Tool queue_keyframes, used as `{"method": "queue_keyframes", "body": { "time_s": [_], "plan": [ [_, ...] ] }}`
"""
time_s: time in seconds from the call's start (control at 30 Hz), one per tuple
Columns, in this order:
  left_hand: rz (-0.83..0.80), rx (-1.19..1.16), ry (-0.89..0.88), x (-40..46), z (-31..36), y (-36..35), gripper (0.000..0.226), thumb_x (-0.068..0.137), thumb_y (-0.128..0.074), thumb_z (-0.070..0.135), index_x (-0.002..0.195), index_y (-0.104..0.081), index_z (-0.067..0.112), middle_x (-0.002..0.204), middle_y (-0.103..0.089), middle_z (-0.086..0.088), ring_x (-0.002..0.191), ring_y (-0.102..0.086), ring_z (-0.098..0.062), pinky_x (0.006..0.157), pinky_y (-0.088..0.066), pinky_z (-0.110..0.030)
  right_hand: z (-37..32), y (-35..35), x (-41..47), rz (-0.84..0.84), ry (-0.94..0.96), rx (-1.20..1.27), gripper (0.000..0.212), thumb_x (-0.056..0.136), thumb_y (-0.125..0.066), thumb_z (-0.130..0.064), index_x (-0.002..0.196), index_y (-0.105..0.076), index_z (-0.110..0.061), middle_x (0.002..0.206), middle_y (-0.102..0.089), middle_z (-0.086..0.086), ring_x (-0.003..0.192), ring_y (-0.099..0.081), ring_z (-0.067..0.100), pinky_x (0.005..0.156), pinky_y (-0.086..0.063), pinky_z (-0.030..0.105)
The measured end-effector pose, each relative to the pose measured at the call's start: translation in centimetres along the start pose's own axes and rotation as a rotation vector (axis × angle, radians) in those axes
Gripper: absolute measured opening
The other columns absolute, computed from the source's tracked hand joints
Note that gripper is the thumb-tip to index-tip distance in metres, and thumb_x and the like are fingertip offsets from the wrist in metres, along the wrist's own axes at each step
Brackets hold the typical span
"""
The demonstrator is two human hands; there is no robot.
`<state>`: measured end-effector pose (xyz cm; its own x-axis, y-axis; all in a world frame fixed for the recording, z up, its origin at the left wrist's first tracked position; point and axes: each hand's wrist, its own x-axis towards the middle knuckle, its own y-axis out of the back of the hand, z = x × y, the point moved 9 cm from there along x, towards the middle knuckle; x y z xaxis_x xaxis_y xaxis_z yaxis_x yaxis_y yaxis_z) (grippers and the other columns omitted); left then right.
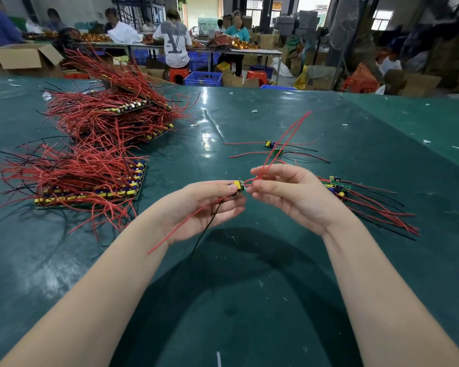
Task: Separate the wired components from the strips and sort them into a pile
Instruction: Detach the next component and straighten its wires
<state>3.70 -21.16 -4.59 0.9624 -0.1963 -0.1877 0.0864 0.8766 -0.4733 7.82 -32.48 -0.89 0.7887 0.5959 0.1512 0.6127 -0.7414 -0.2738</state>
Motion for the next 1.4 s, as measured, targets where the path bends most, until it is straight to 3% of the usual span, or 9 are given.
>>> {"method": "queue_keyframes", "body": {
  "time_s": [0.33, 0.73, 0.97, 1.07, 1.2, 1.4],
  "plan": [
    [-0.005, 0.000, -0.001, -0.2, 0.4, 0.1, 0.040, 0.071, -0.061, 0.010, 0.111, -0.063, 0.001, 0.085, -0.073, -0.003, 0.078, -0.071, -0.012, 0.075, -0.058, -0.025, -0.4, 0.3, 0.2, 0.079, 0.089, -0.078, 0.010, 0.065, -0.073, -0.008, 0.074, -0.078, -0.012, 0.077, -0.075, 0.009, 0.072, -0.072, 0.018, 0.069, -0.056, 0.022],
    [0.036, -0.001, -0.045, -0.1, 0.5, 0.3, 0.025, 0.068, -0.066, 0.008, 0.091, -0.073, 0.003, 0.087, -0.072, -0.009, 0.079, -0.071, -0.015, 0.072, -0.058, -0.026, -0.4, 0.7, 0.4, 0.163, 0.168, -0.049, 0.007, 0.068, -0.073, -0.008, 0.071, -0.077, -0.013, 0.075, -0.074, 0.009, 0.070, -0.072, 0.018, 0.068, -0.056, 0.024],
    [0.060, 0.105, -0.124, -0.3, 1.1, 0.4, 0.023, 0.066, -0.070, 0.004, 0.088, -0.076, 0.002, 0.086, -0.072, -0.012, 0.078, -0.071, -0.019, 0.077, -0.058, -0.028, 0.6, 1.3, 0.5, 0.208, 0.053, -0.023, 0.009, 0.076, -0.067, 0.005, 0.078, -0.070, -0.004, 0.073, -0.074, 0.010, 0.067, -0.072, 0.017, 0.064, -0.056, 0.022],
    [0.090, 0.139, -0.175, -0.4, 1.5, 0.5, 0.032, 0.065, -0.071, 0.004, 0.097, -0.072, -0.001, 0.087, -0.072, -0.013, 0.076, -0.071, -0.018, 0.074, -0.057, -0.026, 1.0, 1.1, 0.5, 0.182, -0.017, 0.056, 0.011, 0.071, -0.068, -0.001, 0.070, -0.075, -0.009, 0.074, -0.074, 0.011, 0.067, -0.072, 0.017, 0.064, -0.057, 0.023],
    [0.117, 0.140, -0.228, -0.5, 2.1, 0.4, 0.031, 0.063, -0.072, 0.006, 0.093, -0.073, 0.001, 0.084, -0.072, -0.014, 0.075, -0.071, -0.018, 0.073, -0.057, -0.025, 1.2, 1.0, 0.7, 0.180, -0.056, 0.201, 0.008, 0.066, -0.070, -0.006, 0.071, -0.076, -0.006, 0.077, -0.074, 0.014, 0.069, -0.073, 0.018, 0.063, -0.058, 0.024],
    [0.147, 0.249, -0.271, -0.9, 2.5, 0.3, 0.022, 0.072, -0.070, -0.002, 0.094, -0.071, 0.002, 0.085, -0.074, -0.009, 0.075, -0.071, -0.018, 0.072, -0.055, -0.021, 1.6, 1.8, 0.6, 0.260, -0.059, 0.095, 0.010, 0.074, -0.070, 0.001, 0.069, -0.075, -0.006, 0.075, -0.073, 0.014, 0.066, -0.072, 0.018, 0.062, -0.057, 0.023]
  ]
}}
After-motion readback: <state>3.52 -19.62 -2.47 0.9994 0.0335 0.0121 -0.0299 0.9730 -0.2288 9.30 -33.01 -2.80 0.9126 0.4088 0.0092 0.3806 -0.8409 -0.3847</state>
